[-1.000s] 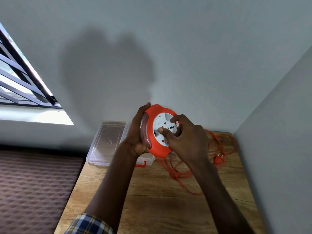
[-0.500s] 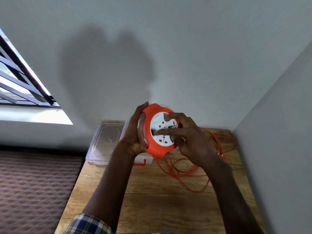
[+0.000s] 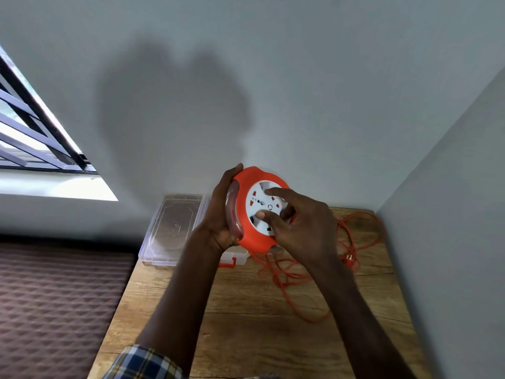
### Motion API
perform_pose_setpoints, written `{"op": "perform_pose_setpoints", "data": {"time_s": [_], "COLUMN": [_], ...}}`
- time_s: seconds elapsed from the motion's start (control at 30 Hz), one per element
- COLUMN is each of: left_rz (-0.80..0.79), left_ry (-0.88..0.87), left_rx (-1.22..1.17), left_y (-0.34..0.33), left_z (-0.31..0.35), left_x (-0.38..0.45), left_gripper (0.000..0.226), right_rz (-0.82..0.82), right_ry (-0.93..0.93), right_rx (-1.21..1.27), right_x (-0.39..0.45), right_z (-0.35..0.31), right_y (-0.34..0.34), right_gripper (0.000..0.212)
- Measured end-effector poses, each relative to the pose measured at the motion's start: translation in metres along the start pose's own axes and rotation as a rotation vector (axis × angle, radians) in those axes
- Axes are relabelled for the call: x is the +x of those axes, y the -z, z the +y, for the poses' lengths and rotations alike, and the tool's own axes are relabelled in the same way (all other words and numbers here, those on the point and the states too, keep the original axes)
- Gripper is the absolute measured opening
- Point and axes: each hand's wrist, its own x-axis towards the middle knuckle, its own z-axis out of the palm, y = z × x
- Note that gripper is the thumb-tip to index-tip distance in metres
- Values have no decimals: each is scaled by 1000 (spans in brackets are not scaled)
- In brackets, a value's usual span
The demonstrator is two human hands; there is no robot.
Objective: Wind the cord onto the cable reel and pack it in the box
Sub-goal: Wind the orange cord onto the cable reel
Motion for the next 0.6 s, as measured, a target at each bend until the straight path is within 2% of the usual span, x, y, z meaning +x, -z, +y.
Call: {"op": "perform_pose_setpoints", "data": {"time_s": [0.17, 0.33, 0.4, 0.5, 0.6], "left_rz": [32, 29, 27, 6, -15], "left_ry": [25, 43, 46, 29, 14], "left_rx": [19, 25, 21, -12, -34], "left_y": [1, -2, -3, -4, -7], "left_z": [-1, -2, -3, -1, 3], "left_x": [4, 1, -1, -2, -3], "left_gripper": [65, 64, 65, 63, 66], "right_rz": [12, -18, -35, -30, -126], "right_ry": [-126, -259, -213, -18, 147], "right_rx": [-68, 48, 53, 33, 77], "right_x": [2, 0, -1, -1, 2], "right_z": [-8, -10, -7, 2, 16], "right_y": [-7, -12, -8, -1, 9], "right_gripper": [52, 50, 51, 41, 37]}}
